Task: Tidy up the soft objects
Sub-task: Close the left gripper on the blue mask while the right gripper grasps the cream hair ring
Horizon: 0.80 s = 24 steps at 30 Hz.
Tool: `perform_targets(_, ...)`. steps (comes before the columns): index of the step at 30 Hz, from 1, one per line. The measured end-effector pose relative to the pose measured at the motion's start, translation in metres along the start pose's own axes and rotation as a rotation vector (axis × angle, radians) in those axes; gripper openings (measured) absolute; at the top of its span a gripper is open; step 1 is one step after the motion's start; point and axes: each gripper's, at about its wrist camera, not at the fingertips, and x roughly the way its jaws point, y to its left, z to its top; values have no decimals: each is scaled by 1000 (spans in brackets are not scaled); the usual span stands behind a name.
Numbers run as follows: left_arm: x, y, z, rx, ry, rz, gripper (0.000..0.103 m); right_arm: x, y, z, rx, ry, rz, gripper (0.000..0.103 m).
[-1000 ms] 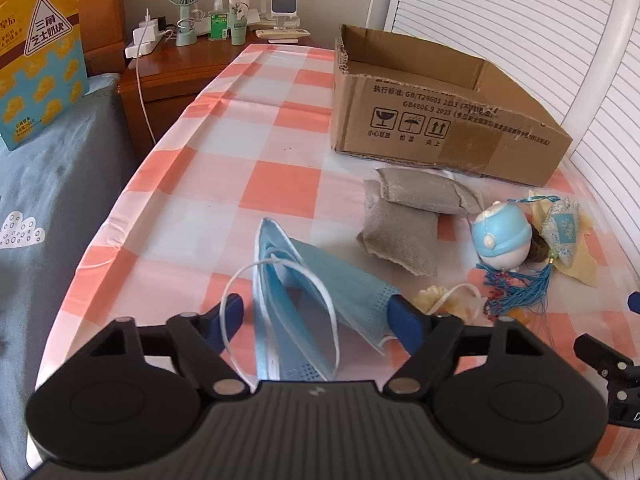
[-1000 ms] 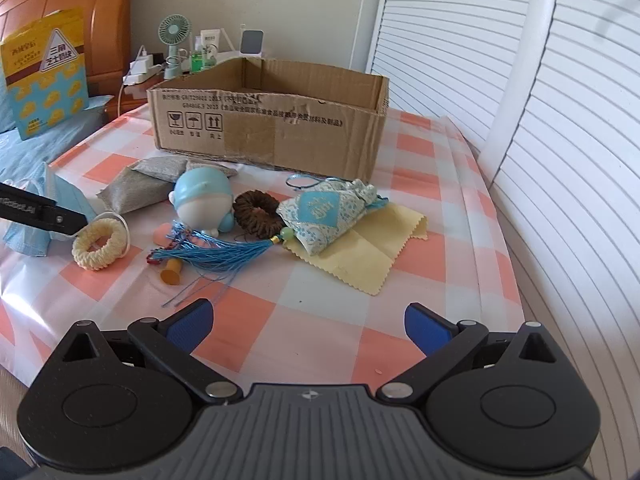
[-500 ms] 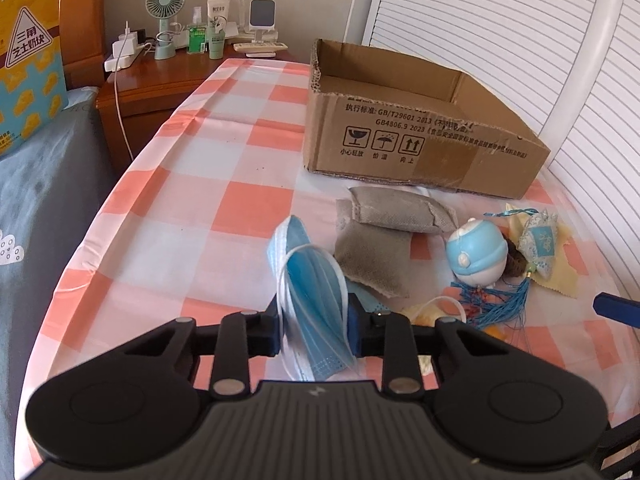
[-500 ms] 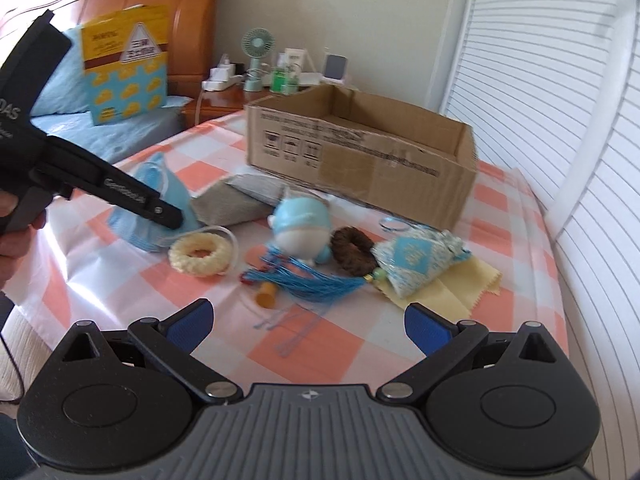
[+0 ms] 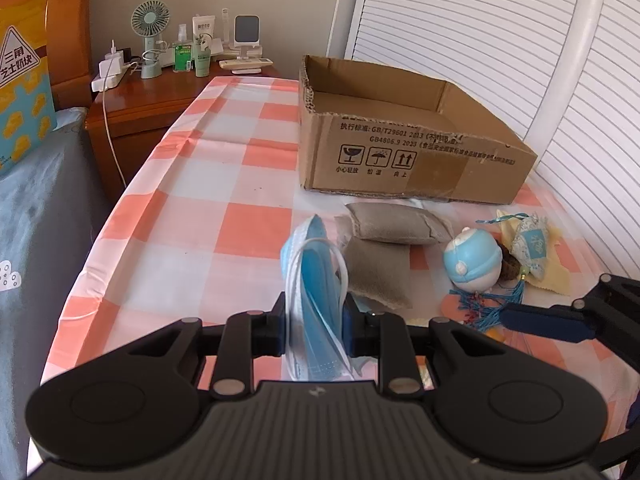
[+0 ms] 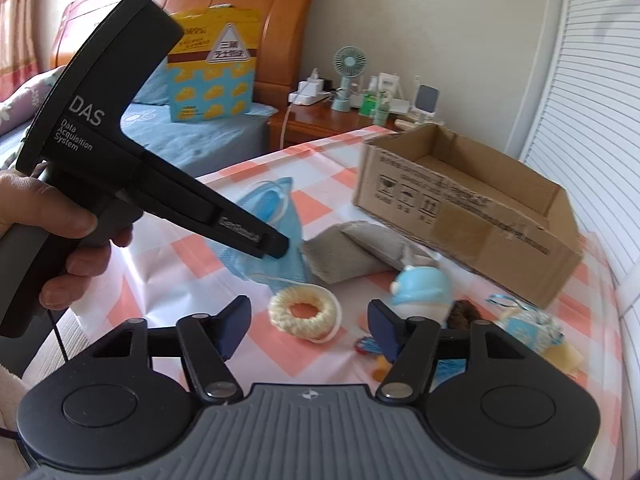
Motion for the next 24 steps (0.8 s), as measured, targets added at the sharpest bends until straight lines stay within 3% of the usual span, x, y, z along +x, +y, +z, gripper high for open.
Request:
perform_targets(7, 2, 4, 0, 5, 3, -13, 23, 26, 9, 5, -14, 43, 35, 60)
perform_targets(15, 4, 7, 0, 1, 12, -20, 23, 39, 4, 6, 3, 71, -5, 58)
perform_targets(21, 7, 7, 1, 1, 17, -23, 23, 31, 7, 7, 8, 61, 81, 58)
perform_targets(24, 6, 7, 1, 4, 14, -25, 23, 39, 9, 3, 1, 104, 36, 58)
